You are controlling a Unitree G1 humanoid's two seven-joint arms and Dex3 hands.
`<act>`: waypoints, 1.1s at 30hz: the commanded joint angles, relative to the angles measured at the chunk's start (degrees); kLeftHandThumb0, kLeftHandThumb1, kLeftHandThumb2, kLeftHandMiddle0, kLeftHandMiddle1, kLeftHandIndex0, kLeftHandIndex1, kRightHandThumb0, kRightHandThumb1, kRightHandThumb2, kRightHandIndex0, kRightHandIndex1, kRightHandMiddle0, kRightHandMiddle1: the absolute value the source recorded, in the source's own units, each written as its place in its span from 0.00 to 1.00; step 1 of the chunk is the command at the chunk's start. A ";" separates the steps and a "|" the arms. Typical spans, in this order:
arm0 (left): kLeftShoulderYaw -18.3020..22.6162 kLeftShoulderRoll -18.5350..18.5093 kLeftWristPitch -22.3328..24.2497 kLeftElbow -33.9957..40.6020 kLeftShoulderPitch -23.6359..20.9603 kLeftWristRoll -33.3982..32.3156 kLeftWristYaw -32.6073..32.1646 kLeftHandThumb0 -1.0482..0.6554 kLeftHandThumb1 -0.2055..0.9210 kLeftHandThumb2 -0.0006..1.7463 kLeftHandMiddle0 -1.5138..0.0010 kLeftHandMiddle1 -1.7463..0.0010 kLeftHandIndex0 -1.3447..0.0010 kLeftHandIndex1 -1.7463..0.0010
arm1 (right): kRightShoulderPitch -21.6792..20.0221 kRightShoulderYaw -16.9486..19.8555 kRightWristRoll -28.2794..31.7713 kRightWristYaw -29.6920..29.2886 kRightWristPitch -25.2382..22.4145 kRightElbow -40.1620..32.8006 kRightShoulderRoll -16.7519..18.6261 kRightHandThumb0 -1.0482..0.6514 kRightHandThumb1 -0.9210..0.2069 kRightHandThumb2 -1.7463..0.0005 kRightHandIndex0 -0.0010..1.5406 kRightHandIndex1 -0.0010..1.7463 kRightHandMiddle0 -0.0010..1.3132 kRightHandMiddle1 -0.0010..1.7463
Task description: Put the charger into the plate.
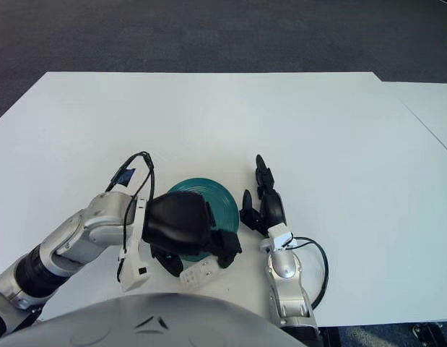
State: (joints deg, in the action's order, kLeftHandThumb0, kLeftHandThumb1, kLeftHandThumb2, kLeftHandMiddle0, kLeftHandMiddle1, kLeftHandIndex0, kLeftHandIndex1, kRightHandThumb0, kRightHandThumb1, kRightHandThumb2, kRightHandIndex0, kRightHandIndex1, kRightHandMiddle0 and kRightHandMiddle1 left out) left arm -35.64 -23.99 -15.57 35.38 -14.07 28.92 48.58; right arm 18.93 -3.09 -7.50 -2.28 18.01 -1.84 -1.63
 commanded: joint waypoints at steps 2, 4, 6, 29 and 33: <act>1.20 0.58 3.46 2.10 -1.54 -1.64 1.41 0.37 0.70 0.39 0.29 0.00 0.47 0.24 | 1.69 -0.02 -0.82 -0.45 -2.64 1.37 -0.23 0.02 0.00 0.41 0.00 0.00 0.00 0.00; 1.56 1.03 6.22 3.32 -2.41 -2.26 2.63 0.37 0.70 0.40 0.29 0.00 0.48 0.22 | 2.06 -0.14 -0.54 -0.27 -2.22 1.24 -0.21 0.03 0.00 0.40 0.00 0.00 0.00 0.00; 1.89 1.53 9.48 4.57 -2.87 -2.76 3.90 0.37 0.65 0.47 0.29 0.00 0.51 0.17 | 2.27 -0.23 -0.09 0.05 -1.83 1.34 -0.21 0.03 0.00 0.40 0.00 0.00 0.00 0.00; 3.19 2.61 24.88 9.09 -5.41 -1.24 3.30 0.32 0.40 0.80 0.25 0.00 0.50 0.00 | 3.25 -1.10 -4.42 -2.05 -0.52 0.14 -1.07 0.03 0.00 0.41 0.00 0.00 0.00 0.00; 3.23 2.23 24.68 9.47 -4.75 1.30 1.56 0.32 0.39 0.81 0.25 0.00 0.50 0.00 | 3.55 -1.28 -4.94 -2.58 -0.42 -0.36 -0.89 0.03 0.00 0.41 0.00 0.00 0.00 0.00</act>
State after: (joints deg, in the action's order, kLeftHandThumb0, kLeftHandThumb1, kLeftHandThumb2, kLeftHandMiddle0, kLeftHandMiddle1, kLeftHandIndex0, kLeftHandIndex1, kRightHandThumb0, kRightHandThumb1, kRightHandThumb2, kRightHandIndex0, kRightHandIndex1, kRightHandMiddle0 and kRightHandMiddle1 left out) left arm -33.36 -21.24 9.29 44.46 -19.37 28.39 51.64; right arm 20.88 -4.25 -11.86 -4.52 19.29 -2.92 -2.38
